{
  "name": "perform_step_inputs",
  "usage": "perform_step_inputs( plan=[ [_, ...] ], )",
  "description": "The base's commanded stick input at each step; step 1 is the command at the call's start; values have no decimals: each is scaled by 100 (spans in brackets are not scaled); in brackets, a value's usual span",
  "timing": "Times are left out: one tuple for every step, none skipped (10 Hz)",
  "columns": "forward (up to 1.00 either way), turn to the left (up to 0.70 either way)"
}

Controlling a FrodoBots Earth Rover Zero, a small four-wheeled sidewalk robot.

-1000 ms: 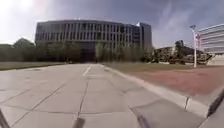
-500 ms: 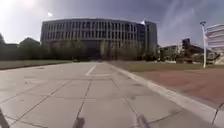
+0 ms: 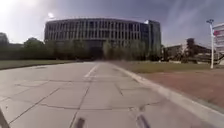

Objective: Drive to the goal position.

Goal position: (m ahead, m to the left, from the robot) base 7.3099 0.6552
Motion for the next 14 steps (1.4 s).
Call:
perform_step_inputs(
  plan=[
    [70, 0],
    [70, 0],
    [70, 0],
    [70, 0],
    [70, 0],
    [70, 0],
    [70, 0],
    [70, 0],
    [70, 0],
    [70, 0],
    [70, 24],
    [70, 0],
    [70, 0],
    [70, 0]
  ],
)
